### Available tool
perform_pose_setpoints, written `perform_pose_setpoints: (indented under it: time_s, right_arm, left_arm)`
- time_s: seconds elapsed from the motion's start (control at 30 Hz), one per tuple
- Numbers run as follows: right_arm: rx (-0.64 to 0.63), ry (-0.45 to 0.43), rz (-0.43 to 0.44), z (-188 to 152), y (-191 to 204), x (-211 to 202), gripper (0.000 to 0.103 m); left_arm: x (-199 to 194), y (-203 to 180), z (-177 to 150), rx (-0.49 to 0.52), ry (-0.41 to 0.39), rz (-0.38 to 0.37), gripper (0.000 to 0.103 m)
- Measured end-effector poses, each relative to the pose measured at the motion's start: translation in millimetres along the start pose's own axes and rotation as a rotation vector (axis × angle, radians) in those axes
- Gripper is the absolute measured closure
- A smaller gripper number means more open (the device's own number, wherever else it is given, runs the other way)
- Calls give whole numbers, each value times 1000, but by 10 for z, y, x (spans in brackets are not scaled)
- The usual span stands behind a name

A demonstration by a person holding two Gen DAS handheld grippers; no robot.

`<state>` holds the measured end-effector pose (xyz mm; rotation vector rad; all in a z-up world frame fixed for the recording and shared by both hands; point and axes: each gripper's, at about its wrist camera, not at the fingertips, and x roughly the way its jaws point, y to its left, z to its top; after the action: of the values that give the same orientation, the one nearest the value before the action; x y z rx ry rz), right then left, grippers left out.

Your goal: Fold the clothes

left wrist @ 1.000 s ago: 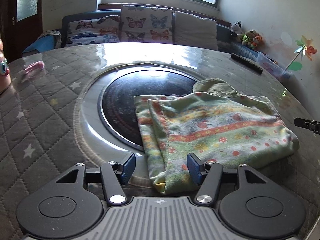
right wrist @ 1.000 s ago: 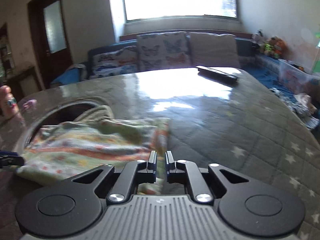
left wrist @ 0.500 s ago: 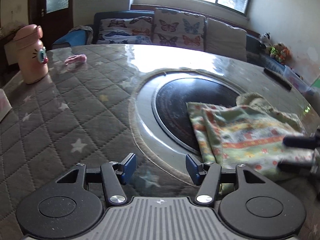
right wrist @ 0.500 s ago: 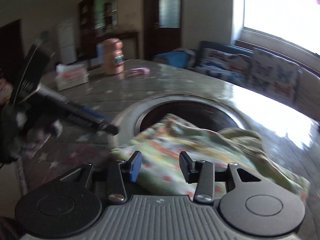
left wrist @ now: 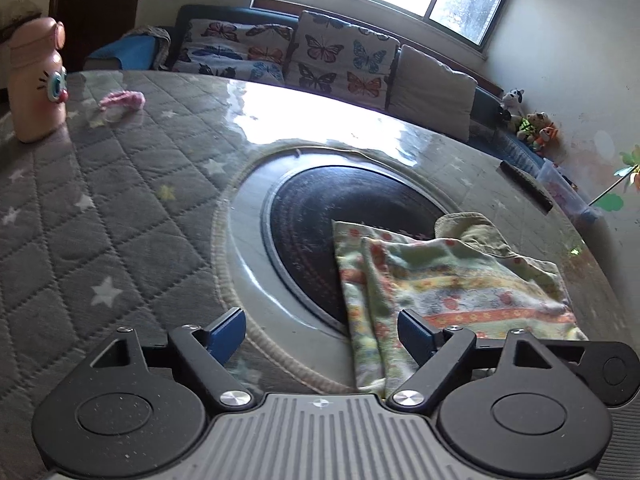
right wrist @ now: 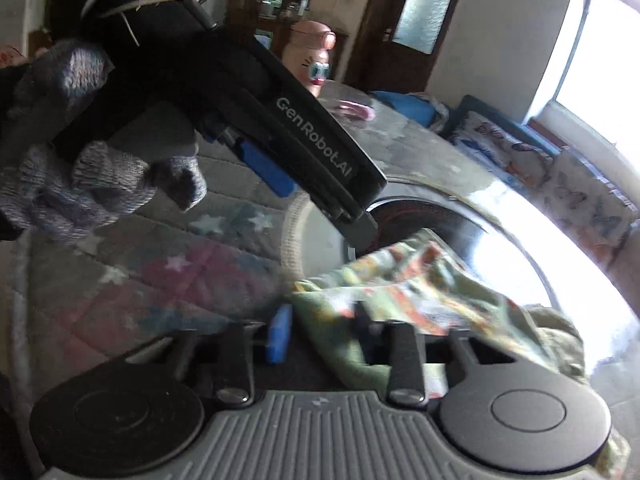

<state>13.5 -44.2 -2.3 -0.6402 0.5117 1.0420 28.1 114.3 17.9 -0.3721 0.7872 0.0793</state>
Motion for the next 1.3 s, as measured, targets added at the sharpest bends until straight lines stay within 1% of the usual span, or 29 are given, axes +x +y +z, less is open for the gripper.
perform_pose_setpoints:
  time_s: [0.03, 0.07, 0.13, 0.27, 0.37, 0.47, 0.5, 0.53, 0.57, 0.63, 0.7, 0.77, 0.9, 1.03, 1.13, 1.17, 1.3]
  right_arm:
    - [23, -7, 12, 2, -31, -27, 89]
    - [43, -19, 17, 8, -55, -67, 90]
    - [75, -50, 16, 21, -97, -159, 92]
    - [147, -102, 24, 31, -207, -354, 93]
    - [167, -128, 31, 0, -259, -498, 93]
    - [180, -140, 43, -70, -279, -610, 94]
    - [184, -145, 47, -94, -285, -647, 94]
    - [187, -148, 51, -119, -292, -677, 94]
    - [190, -149, 56, -141, -292, -694, 94]
    - [198, -152, 65, -182, -296, -721, 94]
    - [217, -153, 77, -229, -322, -745, 93]
    - [248, -153, 80, -279, -371, -784, 88]
    - [327, -161, 17, -484, -500, -978, 88]
    - [419, -140, -119, -737, -761, -1090, 88]
    - [499, -96, -213, -948, -1021, -1087, 88]
    - [537, -71, -254, -1077, -1162, -1082, 88]
    - [640, -9, -324, -1443, -1509, -1096, 88]
  left_arm:
    - [32, -16, 5, -6, 7, -10, 18]
    - [66, -30, 12, -14, 15, -20, 18]
    - [124, -43, 26, -44, 34, -47, 19]
    - [207, -70, 53, -125, 65, -129, 19]
    - [260, -116, 79, -176, 82, -181, 20]
    - [318, -155, 84, -223, 98, -220, 27]
    - [341, -147, 73, -240, 106, -216, 37]
    - [364, -138, 62, -256, 113, -213, 53]
    - [388, -130, 52, -272, 120, -209, 59]
    - [430, -110, 28, -301, 133, -203, 78]
    - [440, -87, -1, -313, 132, -201, 87]
    - [439, -78, -20, -314, 128, -197, 90]
    - [439, -88, -17, -299, 122, -190, 91]
    - [439, -90, -17, -294, 116, -185, 91]
    - [437, -100, -16, -283, 112, -177, 91]
    - [435, -102, -16, -280, 111, -173, 91]
    - [428, -105, -14, -273, 107, -164, 91]
